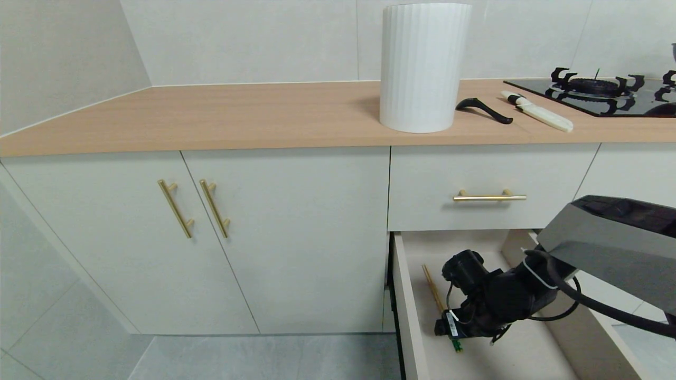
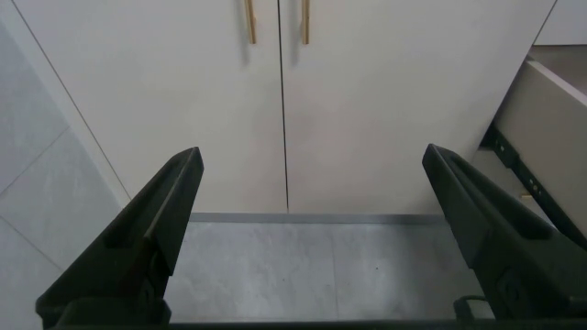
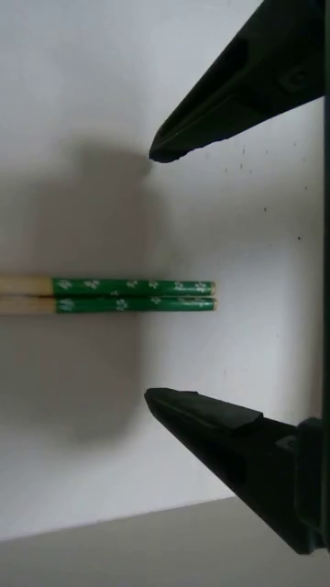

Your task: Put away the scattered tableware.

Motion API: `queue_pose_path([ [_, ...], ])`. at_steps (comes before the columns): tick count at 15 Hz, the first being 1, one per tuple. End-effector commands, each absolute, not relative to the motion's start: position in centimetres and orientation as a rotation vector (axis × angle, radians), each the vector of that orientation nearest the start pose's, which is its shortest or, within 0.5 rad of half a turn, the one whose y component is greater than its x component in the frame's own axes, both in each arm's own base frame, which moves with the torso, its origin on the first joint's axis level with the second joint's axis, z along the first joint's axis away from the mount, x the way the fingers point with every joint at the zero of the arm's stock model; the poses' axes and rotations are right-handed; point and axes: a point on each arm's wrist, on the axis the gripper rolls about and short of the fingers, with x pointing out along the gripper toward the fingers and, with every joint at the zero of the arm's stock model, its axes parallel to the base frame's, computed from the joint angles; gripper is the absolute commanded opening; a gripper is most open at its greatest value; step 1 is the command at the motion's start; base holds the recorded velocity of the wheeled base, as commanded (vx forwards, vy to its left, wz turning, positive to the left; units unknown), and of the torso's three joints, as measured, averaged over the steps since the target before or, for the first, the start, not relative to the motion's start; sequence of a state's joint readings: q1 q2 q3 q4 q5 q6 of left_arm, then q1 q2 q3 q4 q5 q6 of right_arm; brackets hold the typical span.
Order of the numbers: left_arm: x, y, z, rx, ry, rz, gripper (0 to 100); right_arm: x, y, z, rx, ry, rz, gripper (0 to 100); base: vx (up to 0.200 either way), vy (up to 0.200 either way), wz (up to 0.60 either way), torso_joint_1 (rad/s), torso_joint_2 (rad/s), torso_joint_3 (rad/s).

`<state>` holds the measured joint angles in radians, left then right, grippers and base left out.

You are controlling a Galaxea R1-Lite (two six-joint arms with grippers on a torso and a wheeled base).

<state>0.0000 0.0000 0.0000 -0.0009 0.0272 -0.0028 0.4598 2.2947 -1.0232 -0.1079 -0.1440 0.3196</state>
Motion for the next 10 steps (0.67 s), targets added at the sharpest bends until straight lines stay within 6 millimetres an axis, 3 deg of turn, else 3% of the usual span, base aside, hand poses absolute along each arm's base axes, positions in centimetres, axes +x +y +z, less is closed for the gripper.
queue_pose_path([
  [1, -2.3, 0.1, 7.6, -0.003, 0.000, 0.028, 100, 32.4, 15.6, 1.8, -0.038, 1.064, 0.108, 100, 0.000, 0.000, 0.00, 0.000, 0.00, 0.000],
  [2, -2.3, 0.1, 7.6, -0.003, 0.000, 0.028, 100, 31.9, 15.3, 4.6, -0.015, 1.000, 0.121, 100, 0.000, 0.000, 0.00, 0.000, 0.00, 0.000],
  [6, -2.3, 0.1, 7.6, -0.003, 0.000, 0.028, 100, 29.0, 13.4, 12.1, 0.021, 0.801, 0.130, 100, 0.000, 0.000, 0.00, 0.000, 0.00, 0.000],
  [10, -2.3, 0.1, 7.6, -0.003, 0.000, 0.028, 100, 25.8, 11.6, 17.3, -0.020, 0.629, 0.136, 100, 0.000, 0.000, 0.00, 0.000, 0.00, 0.000],
])
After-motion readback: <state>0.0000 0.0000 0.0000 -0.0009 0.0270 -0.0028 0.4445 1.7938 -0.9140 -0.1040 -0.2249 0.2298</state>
